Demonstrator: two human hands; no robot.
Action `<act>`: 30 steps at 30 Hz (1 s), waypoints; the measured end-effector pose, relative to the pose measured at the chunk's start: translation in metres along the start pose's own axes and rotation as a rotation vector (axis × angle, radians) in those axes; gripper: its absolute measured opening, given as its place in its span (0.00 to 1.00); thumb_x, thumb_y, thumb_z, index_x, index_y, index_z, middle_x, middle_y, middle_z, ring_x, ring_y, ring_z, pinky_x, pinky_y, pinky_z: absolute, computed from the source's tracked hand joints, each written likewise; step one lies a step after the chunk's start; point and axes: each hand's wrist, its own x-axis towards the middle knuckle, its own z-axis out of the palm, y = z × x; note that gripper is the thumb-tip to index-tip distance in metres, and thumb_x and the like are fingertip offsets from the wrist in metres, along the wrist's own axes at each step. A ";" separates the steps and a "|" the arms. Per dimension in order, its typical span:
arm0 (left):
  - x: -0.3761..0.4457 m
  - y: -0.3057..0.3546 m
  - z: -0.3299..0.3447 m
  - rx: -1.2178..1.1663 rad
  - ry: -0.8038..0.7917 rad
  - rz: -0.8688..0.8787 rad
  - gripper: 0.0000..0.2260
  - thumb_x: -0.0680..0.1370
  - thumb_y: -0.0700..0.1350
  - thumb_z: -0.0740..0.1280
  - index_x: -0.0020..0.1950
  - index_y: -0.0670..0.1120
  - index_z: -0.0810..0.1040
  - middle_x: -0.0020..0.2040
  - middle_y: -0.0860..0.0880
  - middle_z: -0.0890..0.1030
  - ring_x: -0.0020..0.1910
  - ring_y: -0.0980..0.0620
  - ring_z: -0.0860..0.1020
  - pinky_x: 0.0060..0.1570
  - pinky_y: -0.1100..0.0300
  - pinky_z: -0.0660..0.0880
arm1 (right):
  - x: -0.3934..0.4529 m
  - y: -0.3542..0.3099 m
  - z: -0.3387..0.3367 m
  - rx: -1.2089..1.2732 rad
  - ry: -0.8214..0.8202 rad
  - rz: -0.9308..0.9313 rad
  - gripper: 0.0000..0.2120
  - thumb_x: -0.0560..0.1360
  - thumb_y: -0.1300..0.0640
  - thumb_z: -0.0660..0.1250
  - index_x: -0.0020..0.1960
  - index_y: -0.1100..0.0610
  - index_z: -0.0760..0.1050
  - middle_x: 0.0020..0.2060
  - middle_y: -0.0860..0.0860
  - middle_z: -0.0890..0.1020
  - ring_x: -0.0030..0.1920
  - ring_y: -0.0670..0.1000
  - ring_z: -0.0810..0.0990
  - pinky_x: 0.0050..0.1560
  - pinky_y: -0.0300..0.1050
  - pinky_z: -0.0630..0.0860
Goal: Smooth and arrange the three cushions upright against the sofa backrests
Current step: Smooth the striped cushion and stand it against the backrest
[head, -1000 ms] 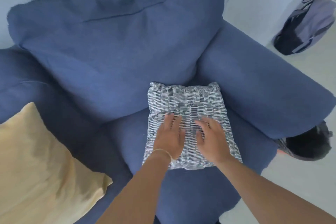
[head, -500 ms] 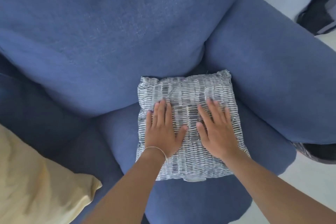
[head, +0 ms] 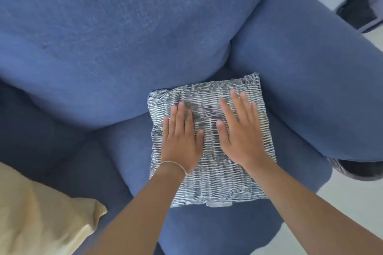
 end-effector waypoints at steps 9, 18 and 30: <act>-0.004 -0.011 0.028 0.010 -0.251 -0.101 0.34 0.81 0.63 0.36 0.83 0.48 0.39 0.83 0.52 0.37 0.81 0.52 0.35 0.80 0.47 0.39 | 0.018 -0.018 0.019 -0.081 -0.197 0.024 0.29 0.83 0.44 0.46 0.81 0.54 0.58 0.82 0.56 0.58 0.83 0.59 0.49 0.81 0.63 0.48; -0.015 -0.034 0.018 0.077 -0.259 0.001 0.31 0.83 0.61 0.41 0.83 0.48 0.42 0.84 0.52 0.40 0.82 0.52 0.37 0.80 0.48 0.39 | 0.009 0.061 0.019 -0.259 -0.441 -0.164 0.32 0.80 0.35 0.27 0.81 0.45 0.33 0.82 0.47 0.36 0.81 0.49 0.32 0.82 0.55 0.37; 0.003 0.011 0.029 0.013 -0.200 -0.009 0.28 0.85 0.57 0.45 0.83 0.47 0.50 0.84 0.46 0.48 0.83 0.46 0.42 0.80 0.48 0.39 | -0.012 0.002 0.021 -0.074 -0.069 -0.004 0.28 0.84 0.48 0.47 0.82 0.55 0.55 0.83 0.54 0.50 0.83 0.57 0.47 0.81 0.63 0.43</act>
